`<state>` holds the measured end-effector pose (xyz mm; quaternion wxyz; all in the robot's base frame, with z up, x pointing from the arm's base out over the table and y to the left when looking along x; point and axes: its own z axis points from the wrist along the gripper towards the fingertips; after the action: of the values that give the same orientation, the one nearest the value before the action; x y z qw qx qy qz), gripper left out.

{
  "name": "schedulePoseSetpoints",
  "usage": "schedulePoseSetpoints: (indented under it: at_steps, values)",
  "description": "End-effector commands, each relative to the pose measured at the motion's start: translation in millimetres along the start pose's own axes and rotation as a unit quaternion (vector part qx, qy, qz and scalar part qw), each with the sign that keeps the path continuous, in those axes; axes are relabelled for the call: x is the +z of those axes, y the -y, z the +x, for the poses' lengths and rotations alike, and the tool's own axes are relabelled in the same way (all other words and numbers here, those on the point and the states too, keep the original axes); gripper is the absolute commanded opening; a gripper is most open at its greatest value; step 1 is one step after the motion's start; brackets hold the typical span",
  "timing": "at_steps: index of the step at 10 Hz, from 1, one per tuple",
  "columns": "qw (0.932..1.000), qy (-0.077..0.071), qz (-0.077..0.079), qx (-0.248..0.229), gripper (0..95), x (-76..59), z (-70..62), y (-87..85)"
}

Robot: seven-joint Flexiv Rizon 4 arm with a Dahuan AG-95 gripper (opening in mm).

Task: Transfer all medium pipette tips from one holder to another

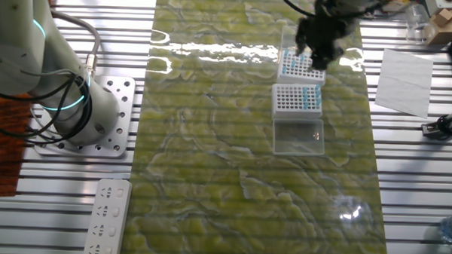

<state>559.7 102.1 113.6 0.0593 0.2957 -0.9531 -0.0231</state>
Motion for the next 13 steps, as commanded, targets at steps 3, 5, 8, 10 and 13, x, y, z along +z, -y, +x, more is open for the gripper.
schedulePoseSetpoints:
  at_steps: [3,5,8,10,13]
  values:
    - [0.9992,0.012,0.01,-0.036,38.0,16.6,-16.7,27.5]
    - [0.9982,0.017,0.013,-0.056,38.0,24.4,-16.9,31.8]
    - [0.9946,0.021,0.024,-0.099,38.0,28.3,-15.2,32.5]
    - [0.9899,0.026,0.032,-0.136,38.0,31.7,-13.2,35.5]
    - [0.9856,0.03,0.036,-0.163,38.0,34.6,-11.5,38.4]
